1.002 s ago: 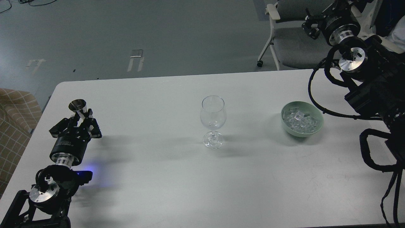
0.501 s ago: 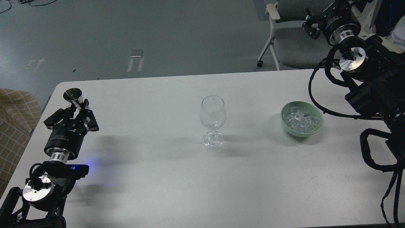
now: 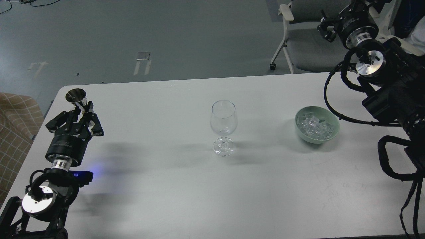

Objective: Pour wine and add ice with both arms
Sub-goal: 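Lift the jigger off the table with the left gripper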

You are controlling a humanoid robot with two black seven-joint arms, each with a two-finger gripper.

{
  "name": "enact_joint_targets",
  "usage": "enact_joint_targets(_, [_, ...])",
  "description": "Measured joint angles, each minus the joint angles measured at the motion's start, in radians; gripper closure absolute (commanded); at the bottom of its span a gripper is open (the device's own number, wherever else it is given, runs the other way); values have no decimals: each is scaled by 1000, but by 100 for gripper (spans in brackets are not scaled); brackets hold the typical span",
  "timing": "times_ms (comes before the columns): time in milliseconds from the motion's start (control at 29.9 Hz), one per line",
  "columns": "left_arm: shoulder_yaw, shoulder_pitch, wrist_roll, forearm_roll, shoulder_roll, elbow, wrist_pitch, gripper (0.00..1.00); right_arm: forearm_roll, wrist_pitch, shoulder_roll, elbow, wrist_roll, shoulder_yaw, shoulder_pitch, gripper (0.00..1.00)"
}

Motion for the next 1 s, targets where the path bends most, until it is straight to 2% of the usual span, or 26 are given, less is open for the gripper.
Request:
enact_joint_targets(568, [57,27,1,0,52,-27,-10,100,0,6,-2,4,0,0,-4,0])
enact_joint_targets(668, [67,28,2,0,56,-60,0,100,0,6,-2,4,0,0,-4,0])
enact_joint_targets(1002, [156,13,41,-3,47,-102,42,100,0,6,-2,3,0,-26,-2,0])
